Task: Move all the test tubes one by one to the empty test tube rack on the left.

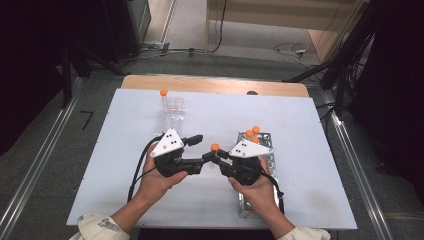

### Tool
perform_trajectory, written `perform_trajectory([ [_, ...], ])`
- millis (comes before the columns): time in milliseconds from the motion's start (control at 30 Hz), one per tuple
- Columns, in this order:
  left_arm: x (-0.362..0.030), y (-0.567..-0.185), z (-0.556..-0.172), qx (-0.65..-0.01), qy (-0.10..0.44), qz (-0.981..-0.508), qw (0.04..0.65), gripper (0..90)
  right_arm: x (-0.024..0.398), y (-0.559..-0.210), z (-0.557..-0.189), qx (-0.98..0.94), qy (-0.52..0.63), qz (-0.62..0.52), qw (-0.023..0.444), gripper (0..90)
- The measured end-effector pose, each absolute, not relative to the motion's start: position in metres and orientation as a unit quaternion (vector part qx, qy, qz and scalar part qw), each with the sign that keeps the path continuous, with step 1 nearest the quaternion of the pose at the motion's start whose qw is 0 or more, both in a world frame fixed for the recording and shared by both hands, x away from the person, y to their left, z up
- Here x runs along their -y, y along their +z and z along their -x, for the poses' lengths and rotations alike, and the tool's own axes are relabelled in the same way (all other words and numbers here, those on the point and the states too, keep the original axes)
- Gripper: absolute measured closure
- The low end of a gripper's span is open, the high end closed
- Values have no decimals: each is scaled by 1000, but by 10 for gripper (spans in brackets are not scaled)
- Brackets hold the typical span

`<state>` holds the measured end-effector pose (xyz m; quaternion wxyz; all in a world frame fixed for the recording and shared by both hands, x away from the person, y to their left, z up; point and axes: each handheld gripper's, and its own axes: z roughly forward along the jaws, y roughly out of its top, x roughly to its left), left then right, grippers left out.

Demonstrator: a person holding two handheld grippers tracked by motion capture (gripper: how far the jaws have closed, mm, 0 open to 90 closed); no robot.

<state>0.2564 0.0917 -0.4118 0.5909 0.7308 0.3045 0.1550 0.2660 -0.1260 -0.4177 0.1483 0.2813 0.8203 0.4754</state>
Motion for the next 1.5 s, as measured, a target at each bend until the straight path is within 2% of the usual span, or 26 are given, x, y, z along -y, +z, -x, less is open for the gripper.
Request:
perform_trajectory([
  [167,-88,-413,-256,-296,152,-734,592,410,124,-419,-265,-821,475,-281,143,722],
  [400,-88,-413,-257,-292,150,-736,592,545,121,-419,-263,-824,475,-275,139,722],
  [600,-87,-414,-257,-288,148,-740,590,586,121,-419,-263,-824,477,-274,137,722],
  [833,-87,-415,-257,-281,147,-742,591,684,121,-419,-263,-824,478,-273,136,722],
  [1100,-87,-414,-256,-277,154,-741,592,707,121,-418,-263,-822,480,-273,134,715],
  [1500,-107,-407,-264,-306,169,-723,596,709,126,-416,-264,-816,486,-280,135,311],
])
